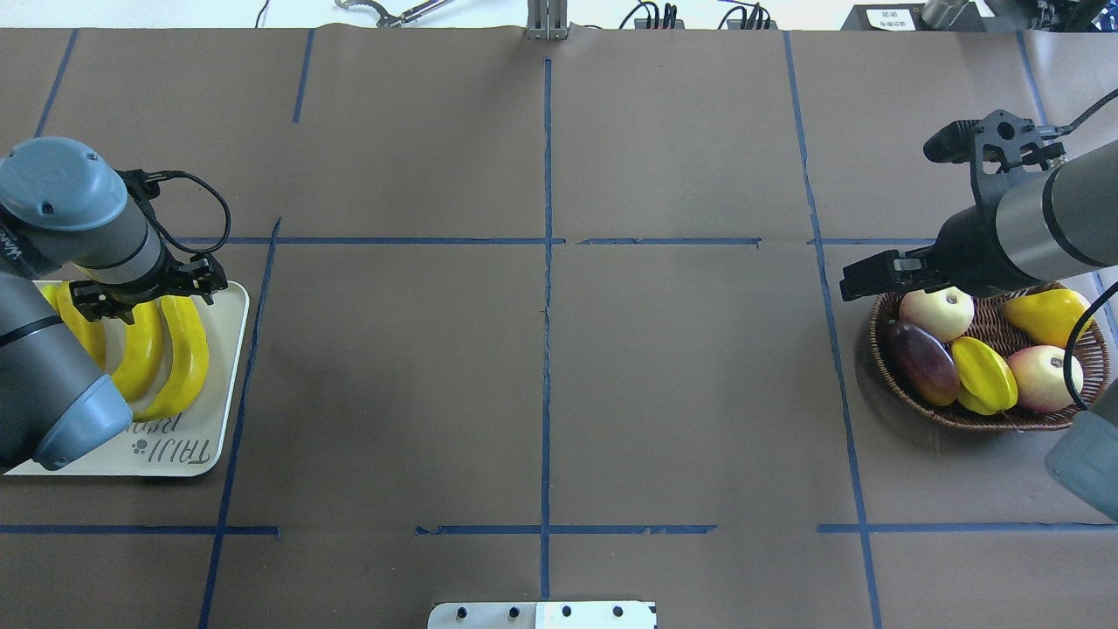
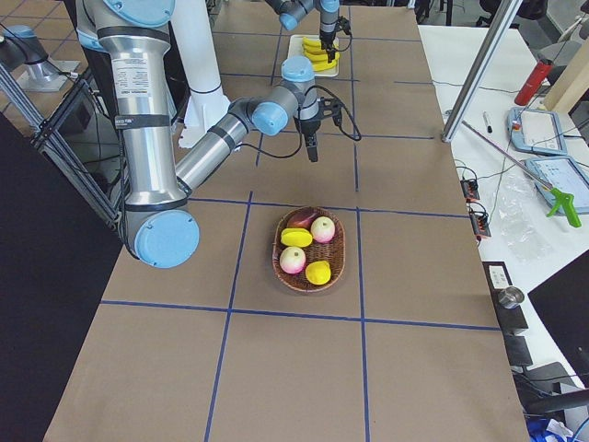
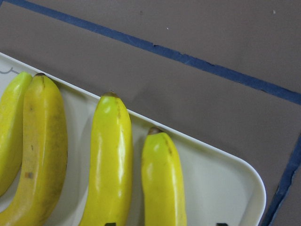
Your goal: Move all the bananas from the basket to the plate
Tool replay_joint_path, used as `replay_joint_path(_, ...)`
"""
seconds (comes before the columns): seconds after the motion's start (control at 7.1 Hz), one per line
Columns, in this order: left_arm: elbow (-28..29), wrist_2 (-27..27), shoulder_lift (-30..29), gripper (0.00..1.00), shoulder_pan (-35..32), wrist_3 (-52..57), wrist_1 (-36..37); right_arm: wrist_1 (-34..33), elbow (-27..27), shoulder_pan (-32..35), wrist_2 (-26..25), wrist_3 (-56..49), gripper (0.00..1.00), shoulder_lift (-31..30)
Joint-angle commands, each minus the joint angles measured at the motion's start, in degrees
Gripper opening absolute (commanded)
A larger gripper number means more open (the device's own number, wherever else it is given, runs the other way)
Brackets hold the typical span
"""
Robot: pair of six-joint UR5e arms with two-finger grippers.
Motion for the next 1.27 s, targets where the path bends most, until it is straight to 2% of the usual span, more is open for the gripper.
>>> replay_joint_path(0.0,-1.7,-0.4,-0.1,1.00,-2.3,4.7,0.6,-0.2,-0.4,1.9,0.6,-2.7,1.00,-1.0)
replay_joint_path(0.14,-2.2,-0.5,0.4,1.00,-5.5,11.3,1.0,-0.4,-0.9,4.7,1.0,-7.8,1.00,-2.9)
replay_joint_path(0.28,-2.4,-0.6,1.0,1.00,-8.2,18.3,1.2,-3.4,-2.8,9.3,3.3,-13.9,1.00,-3.3)
replay_joint_path(0.42,-2.5,-1.9,2.0,1.00,-11.4,24.7,2.3,-6.1,-6.3,15.3,7.5,-24.8,1.00,-3.2)
replay_joint_path(0.7,-2.5,-10.4,5.5,1.00,-20.1,38.0,2.2,-8.7,-13.1,26.7,12.2,-42.6,1.00,-6.0)
replay_joint_path(0.99,-2.4,-13.5,11.2,1.00,-27.3,51.2,1.9,-8.3,-22.8,37.0,19.7,-59.2,1.00,-8.4)
replay_joint_path(1.13,-1.3,-17.0,12.7,1.00,-31.9,58.5,1.9,-8.1,-28.2,40.9,23.0,-63.4,1.00,-8.5)
